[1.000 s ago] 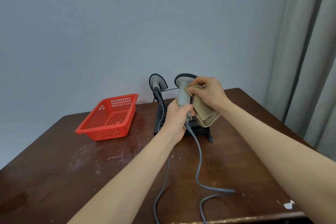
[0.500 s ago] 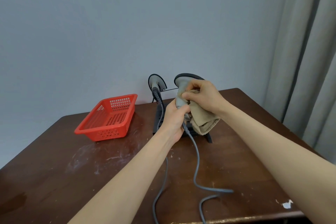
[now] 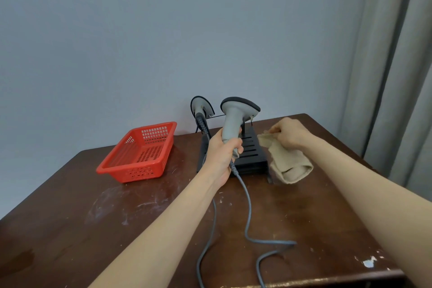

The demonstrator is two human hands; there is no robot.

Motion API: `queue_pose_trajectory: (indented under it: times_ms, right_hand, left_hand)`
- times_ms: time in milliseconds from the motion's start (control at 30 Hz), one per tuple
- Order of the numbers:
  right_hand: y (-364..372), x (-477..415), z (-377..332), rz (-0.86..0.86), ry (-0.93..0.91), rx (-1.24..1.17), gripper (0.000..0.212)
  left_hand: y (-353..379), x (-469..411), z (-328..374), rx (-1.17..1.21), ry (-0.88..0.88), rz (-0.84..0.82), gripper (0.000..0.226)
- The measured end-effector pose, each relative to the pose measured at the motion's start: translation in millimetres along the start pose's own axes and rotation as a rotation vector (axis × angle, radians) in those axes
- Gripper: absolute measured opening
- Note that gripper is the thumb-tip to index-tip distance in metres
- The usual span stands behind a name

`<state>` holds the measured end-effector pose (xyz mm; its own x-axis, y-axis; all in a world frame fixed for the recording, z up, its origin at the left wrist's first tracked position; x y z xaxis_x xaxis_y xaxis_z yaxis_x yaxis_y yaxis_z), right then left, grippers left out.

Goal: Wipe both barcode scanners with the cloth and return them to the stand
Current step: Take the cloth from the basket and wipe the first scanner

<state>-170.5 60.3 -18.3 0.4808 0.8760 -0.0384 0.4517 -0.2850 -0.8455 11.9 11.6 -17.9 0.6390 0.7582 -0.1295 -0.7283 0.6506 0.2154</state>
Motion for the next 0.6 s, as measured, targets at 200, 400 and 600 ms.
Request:
queue_pose_trajectory:
  times_ms: [200, 400, 600]
  right_hand:
    - [16, 22, 27, -0.234, 0.254, 0.256, 0.045]
    - [23, 20, 49, -0.177, 0.365, 0.005, 0.048]
    - [-1, 18, 27, 0.047, 0.186, -0.356, 0.016]
  left_hand:
    - [-1, 1, -3, -0.056, -0.009, 0.027, 0.027]
    - [0, 2, -5, -0.104, -0.002, 0.051, 0.030]
    - [6, 9, -7, -0.219, -0.002, 0.035, 0.046]
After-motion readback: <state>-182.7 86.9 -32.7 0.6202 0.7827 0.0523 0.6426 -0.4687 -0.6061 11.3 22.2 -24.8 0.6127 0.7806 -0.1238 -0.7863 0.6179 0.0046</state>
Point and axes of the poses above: each hand's wrist, its own x-axis away from the middle knuckle, its own y-axis out of the palm, z = x × y, the point moved 4 cm from there along -x, towards the middle knuckle, and after that the axes turned 6 degrees about -z, right-handed, at the moved point
